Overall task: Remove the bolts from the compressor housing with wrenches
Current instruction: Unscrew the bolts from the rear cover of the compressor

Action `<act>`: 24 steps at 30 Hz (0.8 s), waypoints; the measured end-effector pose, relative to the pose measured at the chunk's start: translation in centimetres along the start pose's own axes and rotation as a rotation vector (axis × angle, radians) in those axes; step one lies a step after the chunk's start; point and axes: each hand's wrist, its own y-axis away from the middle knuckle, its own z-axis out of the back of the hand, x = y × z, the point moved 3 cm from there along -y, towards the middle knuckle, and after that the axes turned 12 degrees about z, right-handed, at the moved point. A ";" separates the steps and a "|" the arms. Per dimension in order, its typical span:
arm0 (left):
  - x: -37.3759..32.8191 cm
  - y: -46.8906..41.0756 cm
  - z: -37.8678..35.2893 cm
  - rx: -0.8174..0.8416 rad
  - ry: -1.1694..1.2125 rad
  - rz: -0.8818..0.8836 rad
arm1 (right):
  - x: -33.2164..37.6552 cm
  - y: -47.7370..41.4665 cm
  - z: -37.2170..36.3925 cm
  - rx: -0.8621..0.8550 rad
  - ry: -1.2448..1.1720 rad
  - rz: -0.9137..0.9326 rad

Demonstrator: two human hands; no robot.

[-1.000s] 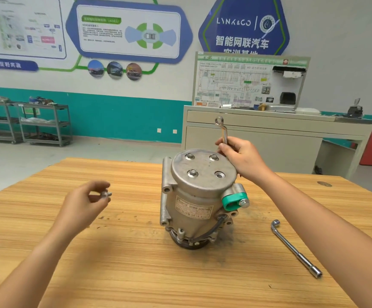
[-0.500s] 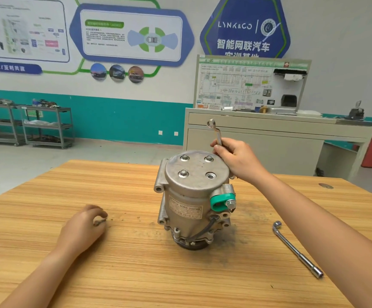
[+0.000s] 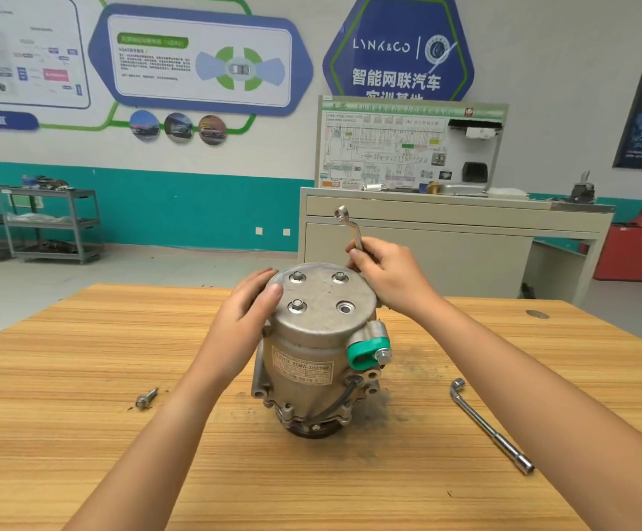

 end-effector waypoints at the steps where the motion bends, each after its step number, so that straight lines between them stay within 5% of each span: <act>1: 0.2 0.1 0.1 -0.005 -0.032 -0.014 | 0.1 0.2 0.3 -0.041 0.064 0.008; 7: 0.9 1.6 -0.8 -0.009 -0.064 -0.138 | 2.6 1.9 4.3 -0.290 0.177 0.107; 14: 1.5 3.7 -3.1 -0.234 0.010 -0.194 | 6.8 8.4 6.9 0.196 0.537 0.045; 24: 0.9 5.3 -5.0 -0.417 -0.033 -0.186 | 8.3 9.7 4.8 0.372 0.927 0.035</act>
